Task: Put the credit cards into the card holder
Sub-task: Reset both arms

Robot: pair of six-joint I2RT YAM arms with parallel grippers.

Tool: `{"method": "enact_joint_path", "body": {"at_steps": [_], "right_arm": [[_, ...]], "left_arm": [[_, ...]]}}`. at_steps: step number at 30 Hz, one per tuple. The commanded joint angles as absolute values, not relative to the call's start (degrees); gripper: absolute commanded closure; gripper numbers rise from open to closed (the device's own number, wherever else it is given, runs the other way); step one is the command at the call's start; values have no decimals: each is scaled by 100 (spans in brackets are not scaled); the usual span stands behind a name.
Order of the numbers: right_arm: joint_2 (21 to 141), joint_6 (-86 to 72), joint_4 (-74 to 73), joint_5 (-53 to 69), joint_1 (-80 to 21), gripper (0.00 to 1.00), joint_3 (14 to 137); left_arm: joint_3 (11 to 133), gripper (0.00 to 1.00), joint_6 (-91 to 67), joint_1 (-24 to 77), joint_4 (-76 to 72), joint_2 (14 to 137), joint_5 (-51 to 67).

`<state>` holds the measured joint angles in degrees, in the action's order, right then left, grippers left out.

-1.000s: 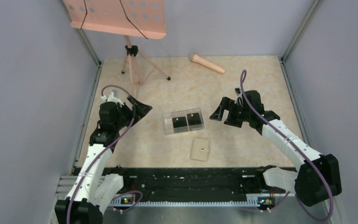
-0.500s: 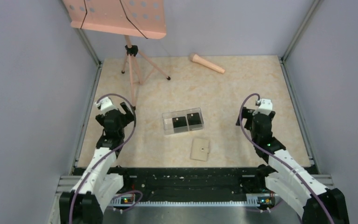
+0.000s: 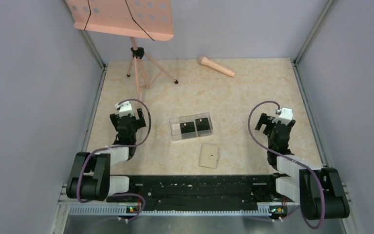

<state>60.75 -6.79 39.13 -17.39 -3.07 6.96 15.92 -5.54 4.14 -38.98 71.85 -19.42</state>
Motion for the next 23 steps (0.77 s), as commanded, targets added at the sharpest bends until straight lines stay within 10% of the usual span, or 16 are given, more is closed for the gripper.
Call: {"method": "enact_joint_path", "body": {"at_steps": [1,7,23], "right_arm": [[6673,-381,5366,-1028,-159,1,902],[8494,-357,7756,-632,-26,1,835],[8304,-445,7129,-810,-26,1,940]], "left_arm": [[1855,1,30,370,-5116,7645,-1367],[1616,1,-91,84,-6395,8440,-1188],[1717,1,-167,40,-6110,8404,-1054]]}}
